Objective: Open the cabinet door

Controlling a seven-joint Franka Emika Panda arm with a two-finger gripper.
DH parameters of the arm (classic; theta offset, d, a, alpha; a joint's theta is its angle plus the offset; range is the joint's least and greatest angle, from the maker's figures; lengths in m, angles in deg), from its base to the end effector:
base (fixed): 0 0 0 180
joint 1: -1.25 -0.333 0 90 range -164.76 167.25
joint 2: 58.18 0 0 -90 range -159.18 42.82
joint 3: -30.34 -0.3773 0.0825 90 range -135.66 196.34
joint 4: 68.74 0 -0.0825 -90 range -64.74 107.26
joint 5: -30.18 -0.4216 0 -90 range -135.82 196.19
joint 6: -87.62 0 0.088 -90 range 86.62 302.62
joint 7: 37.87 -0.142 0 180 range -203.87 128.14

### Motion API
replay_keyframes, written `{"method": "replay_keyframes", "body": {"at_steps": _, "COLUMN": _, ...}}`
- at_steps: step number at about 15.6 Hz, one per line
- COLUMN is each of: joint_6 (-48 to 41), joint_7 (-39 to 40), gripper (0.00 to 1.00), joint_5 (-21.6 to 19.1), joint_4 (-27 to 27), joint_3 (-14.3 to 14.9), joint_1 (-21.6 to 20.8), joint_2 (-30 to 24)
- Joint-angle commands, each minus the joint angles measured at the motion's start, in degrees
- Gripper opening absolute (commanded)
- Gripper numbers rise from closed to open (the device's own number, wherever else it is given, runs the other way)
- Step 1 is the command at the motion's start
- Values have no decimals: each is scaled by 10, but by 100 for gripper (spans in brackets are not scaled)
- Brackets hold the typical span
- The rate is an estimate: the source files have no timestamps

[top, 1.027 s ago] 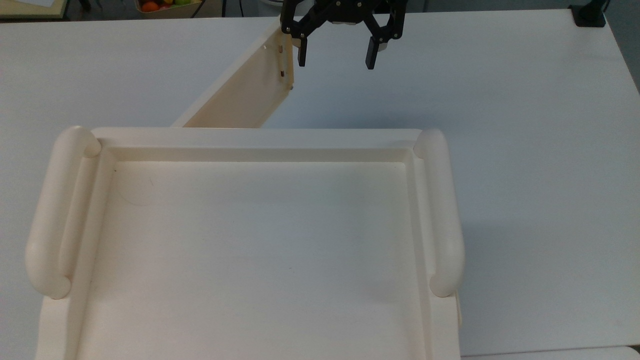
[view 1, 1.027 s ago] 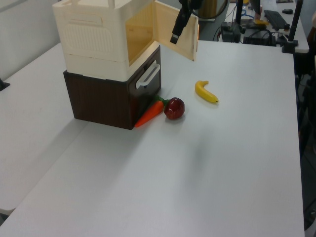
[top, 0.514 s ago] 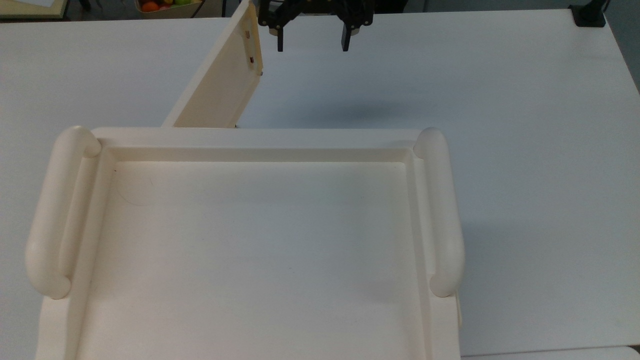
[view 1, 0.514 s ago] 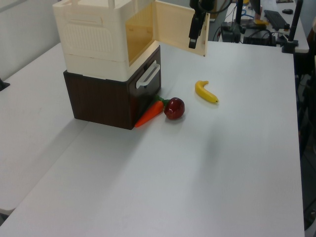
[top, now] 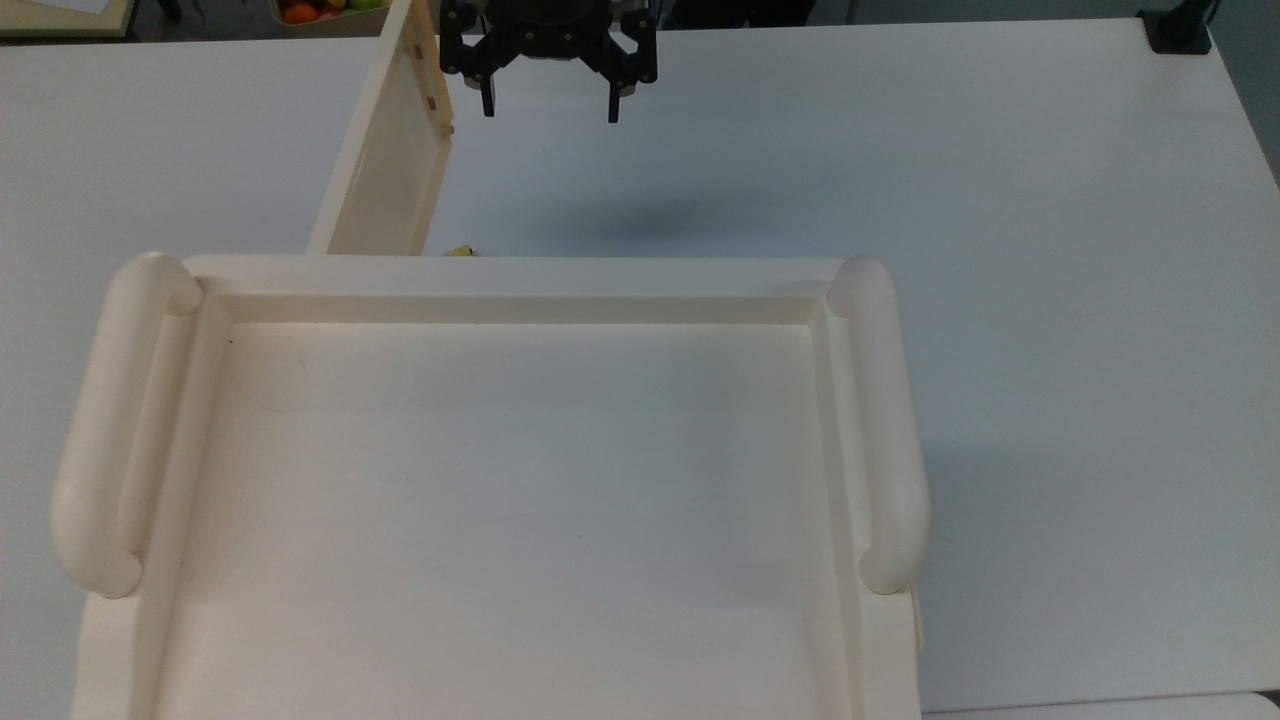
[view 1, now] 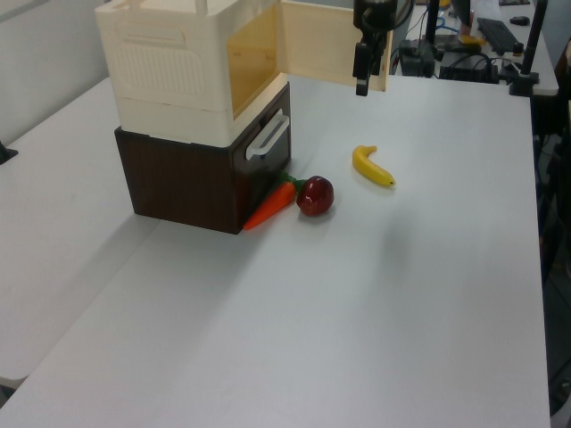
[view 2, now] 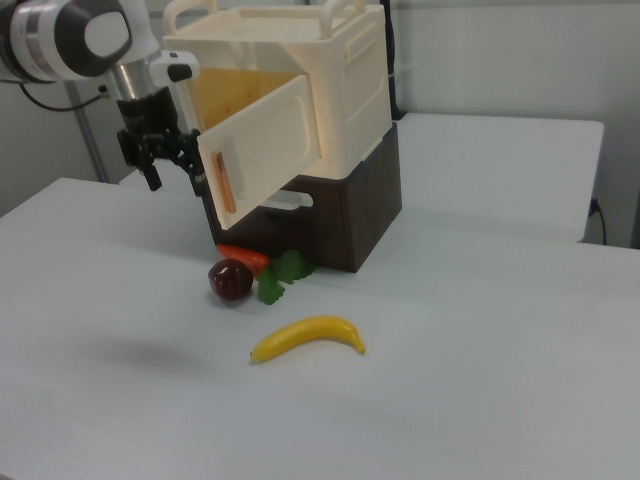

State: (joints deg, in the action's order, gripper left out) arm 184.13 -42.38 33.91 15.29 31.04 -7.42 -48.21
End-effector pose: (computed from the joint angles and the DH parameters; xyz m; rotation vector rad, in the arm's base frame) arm 0.6617 0.0847 0.6055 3.0771 0.1025 0.0783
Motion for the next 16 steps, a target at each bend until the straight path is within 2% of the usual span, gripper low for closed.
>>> {"method": "replay_keyframes", "body": {"at_steps": 1, "joint_6": -1, "joint_7": 16, "gripper": 100, "joint_5": -11, "joint_4": 35, "joint_3": 4, "joint_1": 11, "joint_2": -14}}
{"method": "replay_keyframes", "body": {"at_steps": 4, "joint_6": 2, "joint_7": 16, "gripper": 100, "joint_5": -12, "joint_4": 58, "joint_3": 4, "joint_1": 22, "joint_2": -27}}
{"method": "replay_keyframes", "body": {"at_steps": 7, "joint_6": 14, "joint_7": 17, "gripper": 100, "joint_5": -10, "joint_4": 103, "joint_3": 5, "joint_1": 25, "joint_2": -67}}
{"method": "replay_keyframes", "body": {"at_steps": 9, "joint_6": 24, "joint_7": 16, "gripper": 100, "joint_5": -9, "joint_4": 132, "joint_3": 17, "joint_1": 20, "joint_2": -92}}
{"method": "replay_keyframes", "body": {"at_steps": 11, "joint_6": 13, "joint_7": 15, "gripper": 100, "joint_5": -9, "joint_4": 132, "joint_3": 33, "joint_1": 11, "joint_2": -101}}
{"method": "replay_keyframes", "body": {"at_steps": 16, "joint_6": 5, "joint_7": 8, "gripper": 100, "joint_5": -9, "joint_4": 127, "joint_3": 34, "joint_1": 16, "joint_2": -101}}
